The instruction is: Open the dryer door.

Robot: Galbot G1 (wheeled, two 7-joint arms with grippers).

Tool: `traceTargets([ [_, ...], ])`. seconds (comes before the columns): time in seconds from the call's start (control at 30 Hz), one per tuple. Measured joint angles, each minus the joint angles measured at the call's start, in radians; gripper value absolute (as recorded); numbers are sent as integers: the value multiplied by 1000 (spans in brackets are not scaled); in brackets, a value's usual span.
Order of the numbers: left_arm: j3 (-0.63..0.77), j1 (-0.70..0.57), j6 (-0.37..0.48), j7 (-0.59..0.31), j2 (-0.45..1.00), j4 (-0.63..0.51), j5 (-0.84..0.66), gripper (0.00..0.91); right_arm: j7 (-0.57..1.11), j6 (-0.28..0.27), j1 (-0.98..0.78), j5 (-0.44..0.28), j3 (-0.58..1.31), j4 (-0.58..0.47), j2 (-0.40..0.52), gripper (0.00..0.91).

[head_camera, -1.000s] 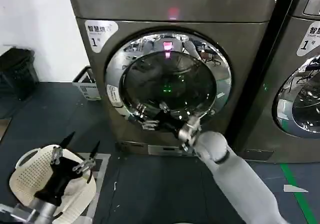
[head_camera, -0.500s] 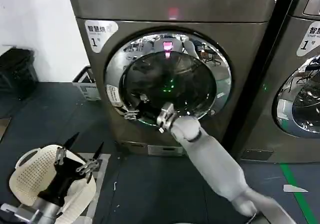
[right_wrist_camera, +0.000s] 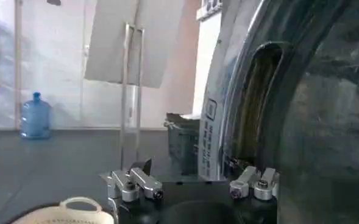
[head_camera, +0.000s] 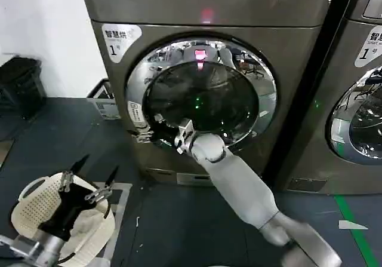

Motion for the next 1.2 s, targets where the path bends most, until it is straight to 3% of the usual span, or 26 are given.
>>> traceTargets([
  [0.5,-79,-183,148,-35,185,174,-191,907,-243,-28,-158,0,64,277,-135,907],
  [0.7,-50,-293,93,58,288,306,-294,907,-354,-32,-248,7,119,384,-206,907],
  [0.9,-13,-359,20,108,362,415,-320,907,-489,19,-364,-32,181,471,-280,907],
  [1.03,26,-390,6,124,394,449,-354,907,-579,60,-439,-44,233,505,-308,907],
  [1.2,108,-437,-4,156,426,453,-366,907,-681,88,-535,-7,324,549,-342,907],
])
